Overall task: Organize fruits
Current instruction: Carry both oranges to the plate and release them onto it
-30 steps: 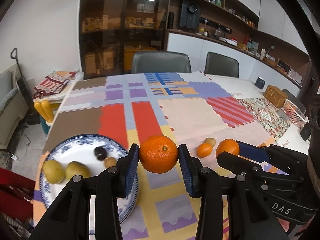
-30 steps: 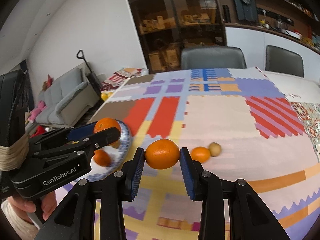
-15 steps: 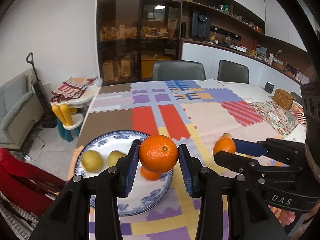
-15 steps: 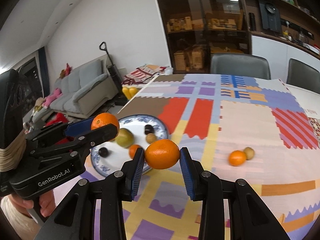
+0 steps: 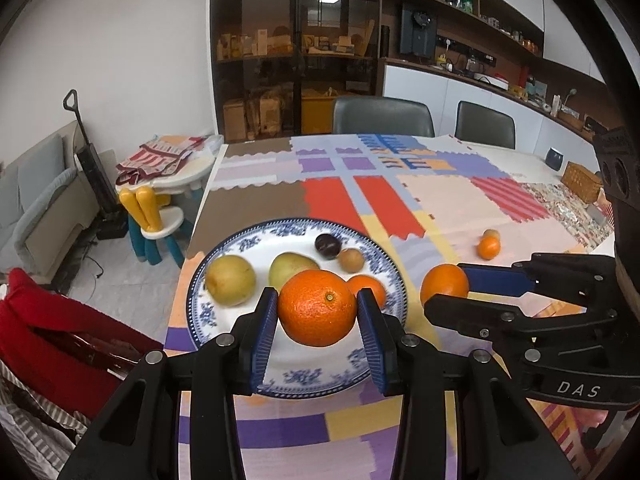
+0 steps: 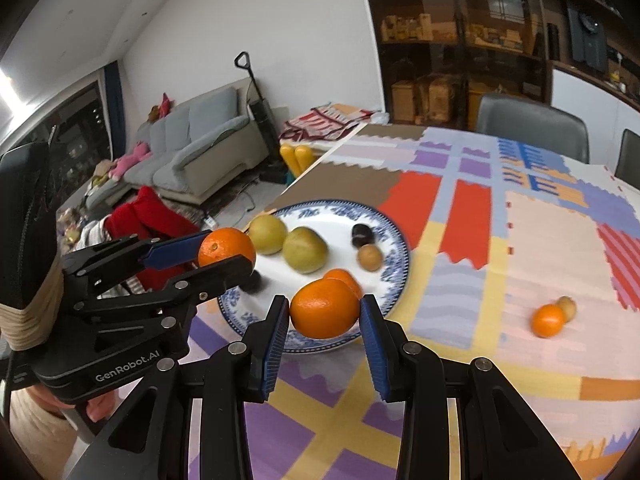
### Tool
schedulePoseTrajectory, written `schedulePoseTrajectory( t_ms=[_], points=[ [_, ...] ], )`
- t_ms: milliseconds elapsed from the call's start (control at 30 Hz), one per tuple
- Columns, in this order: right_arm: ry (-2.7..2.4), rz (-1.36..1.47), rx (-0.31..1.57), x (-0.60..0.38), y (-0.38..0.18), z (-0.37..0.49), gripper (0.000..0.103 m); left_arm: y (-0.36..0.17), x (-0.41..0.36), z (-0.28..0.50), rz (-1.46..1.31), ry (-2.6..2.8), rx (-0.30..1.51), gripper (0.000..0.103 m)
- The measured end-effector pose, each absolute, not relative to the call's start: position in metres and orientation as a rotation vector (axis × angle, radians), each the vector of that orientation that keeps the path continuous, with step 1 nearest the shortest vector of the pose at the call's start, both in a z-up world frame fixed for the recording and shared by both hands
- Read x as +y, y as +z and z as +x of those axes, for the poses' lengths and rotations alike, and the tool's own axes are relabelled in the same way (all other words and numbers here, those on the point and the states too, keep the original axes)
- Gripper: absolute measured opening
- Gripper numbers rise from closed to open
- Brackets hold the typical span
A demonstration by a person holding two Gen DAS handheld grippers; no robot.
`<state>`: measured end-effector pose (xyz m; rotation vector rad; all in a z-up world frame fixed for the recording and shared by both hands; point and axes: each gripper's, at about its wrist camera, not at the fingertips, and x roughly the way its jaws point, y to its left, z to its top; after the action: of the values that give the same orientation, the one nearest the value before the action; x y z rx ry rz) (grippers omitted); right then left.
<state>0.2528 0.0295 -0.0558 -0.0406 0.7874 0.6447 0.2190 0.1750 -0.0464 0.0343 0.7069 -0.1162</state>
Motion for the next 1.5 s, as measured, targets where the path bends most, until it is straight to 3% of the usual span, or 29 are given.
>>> schedulePoseTrajectory(
  t_ms=[1033,1133,1500],
  points=[
    [0.670,-0.067,0.920,0.063,-0.108,0.282,0.038,-0.088,0.199,0.245,0.081,-0.137,0.810,0.040],
    [0.659,-0.070,0.904,0.061,-0.105,0.282,0.045,-0.082,0.199,0.238,0.090,-0.111,0.788,0.049],
    [0.624,-0.060,0.842,0.042,-0.081,0.267,0.046,-0.049,0.187,0.214,0.089,-0.047,0.703,0.063]
  ],
)
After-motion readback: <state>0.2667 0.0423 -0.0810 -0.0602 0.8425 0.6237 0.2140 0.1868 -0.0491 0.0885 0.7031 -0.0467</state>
